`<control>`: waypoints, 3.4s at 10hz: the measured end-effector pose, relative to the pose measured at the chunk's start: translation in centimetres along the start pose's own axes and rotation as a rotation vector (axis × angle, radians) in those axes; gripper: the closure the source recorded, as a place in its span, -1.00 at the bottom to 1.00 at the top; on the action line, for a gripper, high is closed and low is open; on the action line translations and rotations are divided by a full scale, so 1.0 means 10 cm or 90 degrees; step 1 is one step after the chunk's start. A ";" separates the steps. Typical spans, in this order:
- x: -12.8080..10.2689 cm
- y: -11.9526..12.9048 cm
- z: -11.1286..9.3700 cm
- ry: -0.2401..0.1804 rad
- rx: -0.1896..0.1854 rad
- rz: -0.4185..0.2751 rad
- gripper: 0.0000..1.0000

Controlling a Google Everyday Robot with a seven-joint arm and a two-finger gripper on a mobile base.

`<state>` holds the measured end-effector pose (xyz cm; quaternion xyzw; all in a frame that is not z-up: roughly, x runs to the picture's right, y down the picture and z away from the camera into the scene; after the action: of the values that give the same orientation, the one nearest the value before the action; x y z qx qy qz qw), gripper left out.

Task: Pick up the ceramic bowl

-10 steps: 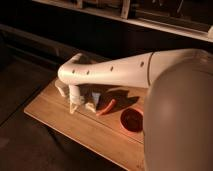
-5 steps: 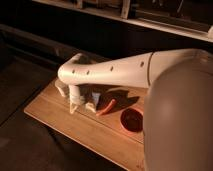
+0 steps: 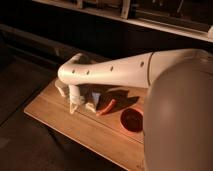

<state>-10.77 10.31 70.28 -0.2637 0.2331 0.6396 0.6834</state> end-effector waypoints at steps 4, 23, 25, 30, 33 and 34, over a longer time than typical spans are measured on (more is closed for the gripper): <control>-0.07 0.00 -0.02 -0.005 -0.004 0.027 -0.30; 0.06 -1.67 -0.10 -0.032 0.064 0.299 -0.30; 0.15 -1.87 -0.07 -0.033 0.049 0.308 -0.30; 0.16 -1.99 0.24 -0.009 0.023 0.294 -0.30; 0.12 -1.96 0.45 0.012 0.018 0.281 -0.30; 0.12 -1.94 0.51 0.020 0.016 0.279 -0.30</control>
<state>8.57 13.74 74.57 -0.2078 0.3033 0.7657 0.5277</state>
